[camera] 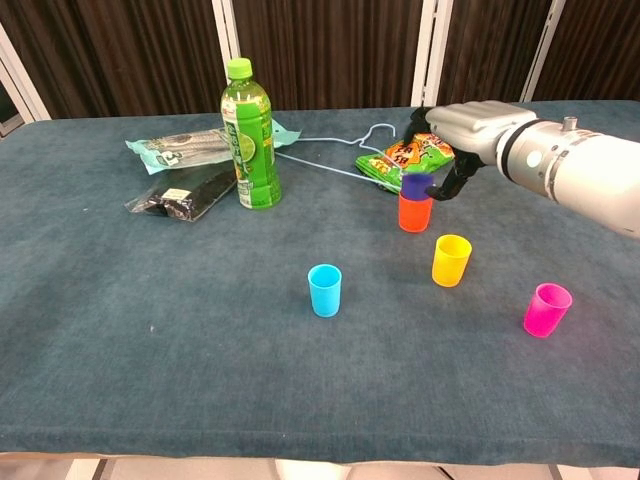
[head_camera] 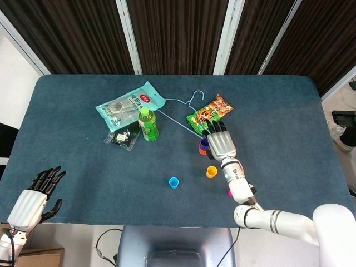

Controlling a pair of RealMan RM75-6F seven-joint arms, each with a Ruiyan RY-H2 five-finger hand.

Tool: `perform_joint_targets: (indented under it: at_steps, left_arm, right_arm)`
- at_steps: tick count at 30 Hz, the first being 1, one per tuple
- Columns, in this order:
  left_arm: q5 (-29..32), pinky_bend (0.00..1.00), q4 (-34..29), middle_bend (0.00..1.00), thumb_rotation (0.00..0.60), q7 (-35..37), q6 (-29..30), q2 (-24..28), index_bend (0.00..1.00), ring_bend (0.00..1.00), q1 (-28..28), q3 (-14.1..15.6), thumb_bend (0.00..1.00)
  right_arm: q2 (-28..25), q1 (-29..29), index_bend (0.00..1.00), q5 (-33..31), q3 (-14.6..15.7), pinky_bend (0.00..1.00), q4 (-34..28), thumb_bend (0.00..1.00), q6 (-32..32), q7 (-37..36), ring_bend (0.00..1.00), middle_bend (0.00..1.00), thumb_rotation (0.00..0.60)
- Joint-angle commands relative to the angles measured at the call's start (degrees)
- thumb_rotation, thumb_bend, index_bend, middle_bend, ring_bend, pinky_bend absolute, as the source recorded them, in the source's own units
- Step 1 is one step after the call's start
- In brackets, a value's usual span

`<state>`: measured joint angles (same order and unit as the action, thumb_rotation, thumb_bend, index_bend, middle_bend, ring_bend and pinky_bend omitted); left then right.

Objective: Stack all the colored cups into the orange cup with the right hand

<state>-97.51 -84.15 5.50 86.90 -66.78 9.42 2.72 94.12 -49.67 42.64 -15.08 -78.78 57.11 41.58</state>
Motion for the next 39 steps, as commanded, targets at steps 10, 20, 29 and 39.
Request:
perform_joint_targets:
  at_steps: [10,20,29,39]
  left_arm:
    - [-0.09,0.11,-0.06,0.00,0.600,-0.26,0.09,-0.05,0.00,0.00,-0.12,0.09,0.47]
    - [0.04,0.11,-0.10,0.00,0.600,-1.74,-1.53,-0.66,0.00,0.00,0.43,0.30,0.47]
    - [0.10,0.11,0.14,0.00,0.600,-1.19,-1.55,-0.61,0.00,0.00,0.55,0.27,0.47]
    - [0.10,0.11,0.19,0.00,0.600,-0.60,-0.98,-0.33,0.00,0.00,0.36,0.26,0.48]
  right_arm:
    - [-15.40,8.08,0.16,14.43,10.53,0.00,-24.82,0.46,3.55,-4.34,0.00,0.00,0.600]
    - [-13.02,7.96,0.28,12.82,13.03,0.00,-18.98,0.46,-0.13,-4.29,0.00,0.00,0.600]
    - [-9.43,6.77,0.42,10.76,11.91,0.00,-14.19,0.46,-0.79,-3.54,0.00,0.00,0.600]
    - [-6.80,6.14,0.57,8.94,11.34,0.00,-12.42,0.46,0.55,-1.23,0.00,0.00,0.600]
